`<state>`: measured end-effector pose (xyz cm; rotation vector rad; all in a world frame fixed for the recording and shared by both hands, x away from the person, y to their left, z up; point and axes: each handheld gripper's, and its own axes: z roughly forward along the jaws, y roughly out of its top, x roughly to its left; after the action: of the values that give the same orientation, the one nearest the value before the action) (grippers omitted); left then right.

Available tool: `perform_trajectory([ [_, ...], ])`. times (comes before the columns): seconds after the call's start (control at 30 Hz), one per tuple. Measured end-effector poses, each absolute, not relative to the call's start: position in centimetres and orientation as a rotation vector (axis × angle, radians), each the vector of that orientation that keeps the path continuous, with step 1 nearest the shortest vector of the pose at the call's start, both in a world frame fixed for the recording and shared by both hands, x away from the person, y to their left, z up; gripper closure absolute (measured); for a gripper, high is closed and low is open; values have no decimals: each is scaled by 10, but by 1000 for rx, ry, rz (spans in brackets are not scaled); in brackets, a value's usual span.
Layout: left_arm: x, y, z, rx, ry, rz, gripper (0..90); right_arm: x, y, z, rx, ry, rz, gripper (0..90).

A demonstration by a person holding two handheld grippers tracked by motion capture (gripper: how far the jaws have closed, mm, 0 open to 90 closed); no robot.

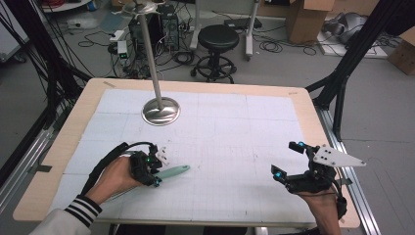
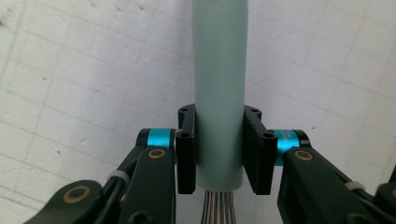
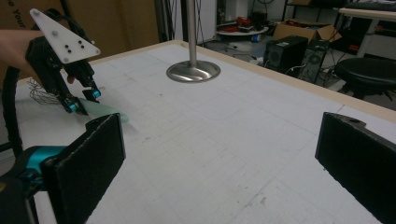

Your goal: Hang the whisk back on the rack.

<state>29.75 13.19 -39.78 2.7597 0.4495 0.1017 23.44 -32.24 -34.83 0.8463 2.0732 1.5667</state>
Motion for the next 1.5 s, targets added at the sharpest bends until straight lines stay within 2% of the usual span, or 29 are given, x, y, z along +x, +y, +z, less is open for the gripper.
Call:
perform_trajectory([
  [0.37,298,138,-368,2648,413,168,695,235,-323,-348,849,2068,1570,4],
  [0.77,303,144,-340,2540,402,158,695,234,-325,-347,845,2061,1574,4],
  [1.5,316,169,-290,2372,449,234,695,236,-328,-348,856,2065,1579,4],
])
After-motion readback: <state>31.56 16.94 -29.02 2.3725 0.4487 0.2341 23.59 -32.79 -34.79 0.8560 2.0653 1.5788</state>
